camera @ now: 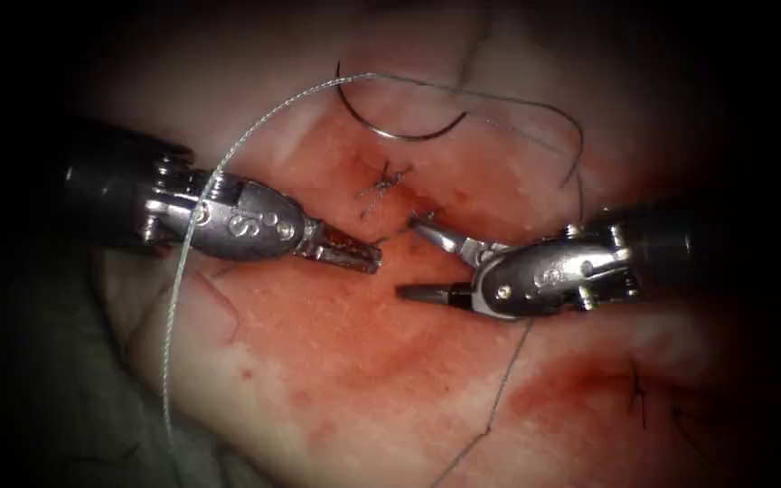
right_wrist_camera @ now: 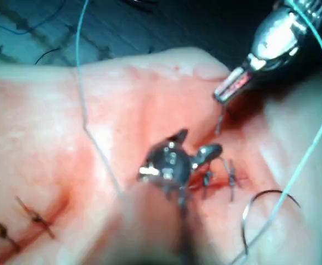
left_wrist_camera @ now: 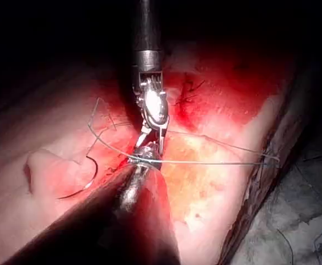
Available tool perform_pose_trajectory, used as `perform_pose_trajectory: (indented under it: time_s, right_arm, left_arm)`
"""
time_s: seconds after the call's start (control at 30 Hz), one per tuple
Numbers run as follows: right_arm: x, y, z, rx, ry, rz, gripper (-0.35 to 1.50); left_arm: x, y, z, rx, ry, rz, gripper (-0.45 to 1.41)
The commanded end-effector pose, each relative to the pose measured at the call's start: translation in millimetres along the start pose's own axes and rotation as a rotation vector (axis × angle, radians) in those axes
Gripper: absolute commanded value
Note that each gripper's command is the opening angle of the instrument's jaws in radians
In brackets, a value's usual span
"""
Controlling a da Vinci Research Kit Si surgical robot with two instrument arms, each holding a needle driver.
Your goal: Wound Closure
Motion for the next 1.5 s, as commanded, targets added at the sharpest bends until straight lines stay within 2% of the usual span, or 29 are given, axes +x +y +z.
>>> perform_pose_trajectory:
  time_s: [0.03,0.13,0.23,0.37,0.4,0.57,0.7,0.9,0.97,1.0,1.03,1.07,1.5]
  right_arm:
    - [-0.3,-0.2,-0.3,-0.009,-0.006,0.010,1.36]
    - [-0.1,0.5,-0.1,-0.027,-0.018,0.020,1.38]
    - [0.2,0.7,1.6,-0.042,-0.029,0.023,1.38]
    - [0.5,0.5,4.6,-0.063,-0.045,0.024,1.38]
    - [0.4,0.3,6.8,-0.079,-0.054,0.021,1.38]
    - [-0.9,-0.6,9.5,-0.096,-0.072,-0.017,1.36]
    - [-2.2,-0.7,9.9,-0.095,-0.086,-0.062,1.33]
    - [-2.4,-0.2,9.8,-0.097,-0.087,-0.061,1.31]
    - [-2.3,-0.4,9.9,-0.096,-0.087,-0.073,1.18]
    - [-2.3,-0.4,9.9,-0.096,-0.087,-0.073,1.18]
    - [-2.2,-0.6,9.9,-0.089,-0.083,-0.097,0.68]
    - [-2.1,-0.8,9.6,-0.055,-0.053,-0.128,-0.35]
    - [-1.9,-0.3,7.1,-0.005,-0.064,-0.166,-0.35]
  left_arm:
    - [-0.3,0.1,0.8,-0.003,0.000,-0.005,-0.45]
    - [-0.6,0.3,1.3,-0.003,-0.009,-0.009,-0.45]
    - [-0.6,0.4,1.9,0.004,-0.018,-0.010,-0.45]
    - [-0.6,0.5,2.2,0.002,-0.017,-0.010,-0.45]
    - [-0.5,0.5,2.2,0.000,-0.019,-0.010,-0.45]
    - [-0.4,0.5,2.3,0.001,-0.020,-0.012,-0.45]
    - [-0.3,0.6,2.4,0.002,-0.020,-0.012,-0.45]
    - [-0.1,0.8,2.5,0.001,-0.019,-0.014,-0.45]
    - [0.1,0.8,2.7,-0.002,-0.017,-0.015,-0.45]
    - [0.1,0.8,2.7,-0.002,-0.017,-0.015,-0.45]
    - [0.2,0.8,2.7,-0.001,-0.017,-0.016,-0.45]
    - [0.2,0.9,2.8,-0.003,-0.019,-0.016,-0.45]
    - [0.1,0.9,2.3,-0.010,-0.014,-0.015,-0.45]
